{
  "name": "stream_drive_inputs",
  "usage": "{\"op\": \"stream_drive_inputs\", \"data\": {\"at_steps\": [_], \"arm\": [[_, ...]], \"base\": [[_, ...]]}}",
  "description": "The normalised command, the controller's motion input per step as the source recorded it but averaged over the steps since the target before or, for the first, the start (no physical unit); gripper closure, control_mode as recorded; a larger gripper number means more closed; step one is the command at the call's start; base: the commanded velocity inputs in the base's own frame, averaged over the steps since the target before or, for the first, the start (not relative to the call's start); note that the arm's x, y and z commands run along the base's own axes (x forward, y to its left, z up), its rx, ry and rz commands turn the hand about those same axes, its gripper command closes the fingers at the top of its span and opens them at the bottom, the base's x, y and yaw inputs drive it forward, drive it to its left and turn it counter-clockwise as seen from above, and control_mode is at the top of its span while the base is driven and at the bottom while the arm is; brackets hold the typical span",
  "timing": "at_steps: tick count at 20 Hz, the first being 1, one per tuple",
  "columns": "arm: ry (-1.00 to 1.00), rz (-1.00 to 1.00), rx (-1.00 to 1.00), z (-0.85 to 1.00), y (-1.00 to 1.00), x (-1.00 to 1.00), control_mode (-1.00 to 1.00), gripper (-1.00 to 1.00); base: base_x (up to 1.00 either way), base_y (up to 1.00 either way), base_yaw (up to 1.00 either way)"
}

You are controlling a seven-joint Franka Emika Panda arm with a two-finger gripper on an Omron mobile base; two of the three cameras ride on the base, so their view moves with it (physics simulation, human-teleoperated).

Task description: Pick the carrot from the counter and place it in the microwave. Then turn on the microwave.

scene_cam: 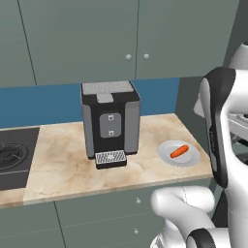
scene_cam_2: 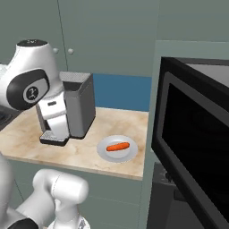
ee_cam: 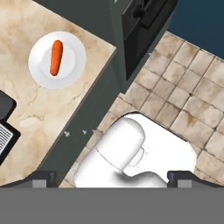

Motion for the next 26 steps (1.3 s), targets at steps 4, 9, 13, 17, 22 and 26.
{"op": "stream_drive_inputs", "data": {"at_steps": [4, 9, 13, 17, 22, 26], "arm": [[0.01, -0.05, 0.00, -0.38, -0.19, 0.27, -1.00, -1.00], [0.00, -0.04, 0.00, -0.44, -0.15, 0.25, -1.00, -1.00], [0.00, -0.03, 0.00, -0.37, -0.09, 0.31, -1.00, -1.00], [0.04, -0.02, 0.00, -0.38, -0.04, 0.47, -1.00, -1.00], [0.06, 0.00, 0.00, -0.36, -0.08, 0.32, -1.00, -1.00], [0.08, 0.00, 0.00, -0.23, -0.05, 0.24, -1.00, -1.00]], "base": [[0.00, 0.00, 0.00], [0.00, 0.00, 0.00], [0.00, 0.00, 0.00], [0.00, 0.00, 0.00], [0.00, 0.00, 0.00], [0.00, 0.00, 0.00]]}}
